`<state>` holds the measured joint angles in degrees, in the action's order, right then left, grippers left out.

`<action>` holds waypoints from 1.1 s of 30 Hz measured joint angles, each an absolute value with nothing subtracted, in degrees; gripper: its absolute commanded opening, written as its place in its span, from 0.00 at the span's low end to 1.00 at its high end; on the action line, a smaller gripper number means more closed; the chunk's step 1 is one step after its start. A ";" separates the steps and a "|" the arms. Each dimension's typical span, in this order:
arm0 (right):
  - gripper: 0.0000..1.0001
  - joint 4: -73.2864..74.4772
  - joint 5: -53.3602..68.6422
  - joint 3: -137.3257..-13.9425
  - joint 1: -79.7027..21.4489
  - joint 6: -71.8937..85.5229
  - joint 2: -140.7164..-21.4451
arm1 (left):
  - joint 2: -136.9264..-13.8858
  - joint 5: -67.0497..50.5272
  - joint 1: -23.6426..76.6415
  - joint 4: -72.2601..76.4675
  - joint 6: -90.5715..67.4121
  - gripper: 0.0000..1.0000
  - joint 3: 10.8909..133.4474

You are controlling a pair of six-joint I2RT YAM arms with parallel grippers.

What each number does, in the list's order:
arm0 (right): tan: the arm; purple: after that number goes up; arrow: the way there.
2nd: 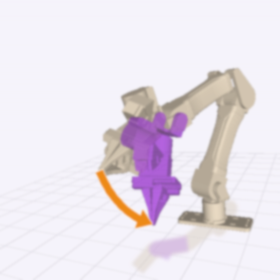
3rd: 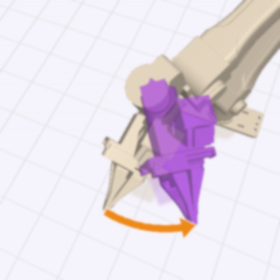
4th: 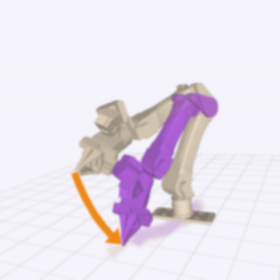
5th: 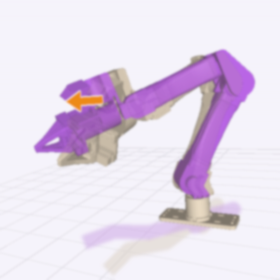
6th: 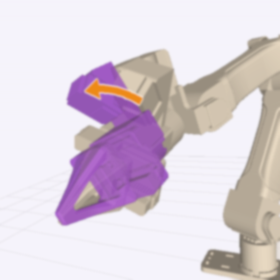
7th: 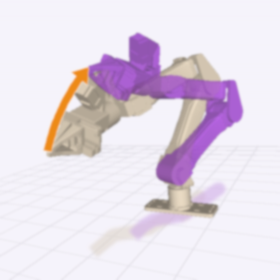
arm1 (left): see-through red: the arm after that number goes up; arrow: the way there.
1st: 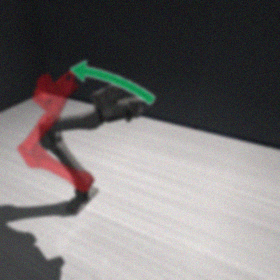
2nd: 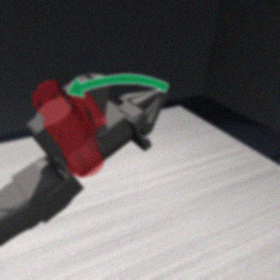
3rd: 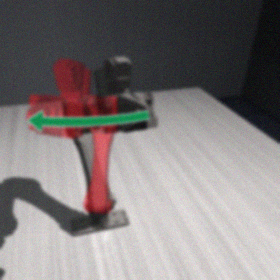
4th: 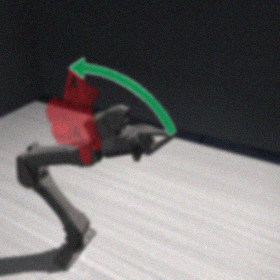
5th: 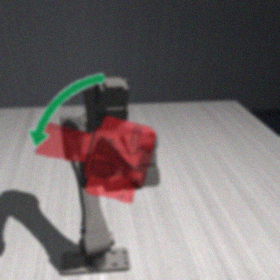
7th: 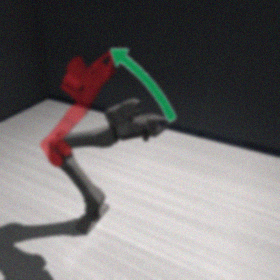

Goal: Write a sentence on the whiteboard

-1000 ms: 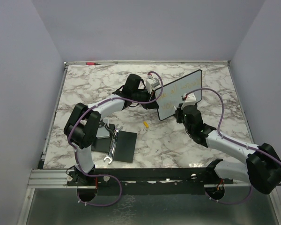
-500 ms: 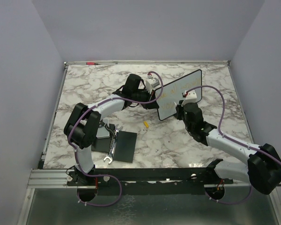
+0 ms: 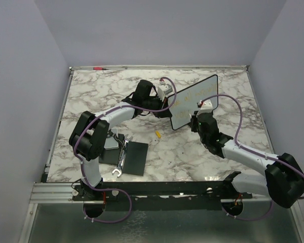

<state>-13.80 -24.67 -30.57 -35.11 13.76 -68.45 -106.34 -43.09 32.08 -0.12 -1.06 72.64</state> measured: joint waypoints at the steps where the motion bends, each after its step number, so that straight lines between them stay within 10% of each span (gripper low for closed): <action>1: 0.01 -13.74 -24.67 -30.22 -35.11 13.98 -68.55 | -106.34 -43.09 32.08 -0.12 -1.04 0.00 72.64; 33: 0.01 -13.61 -23.59 -29.58 -27.64 15.16 -65.54 | -106.32 -43.13 32.12 -0.12 -0.95 0.00 72.64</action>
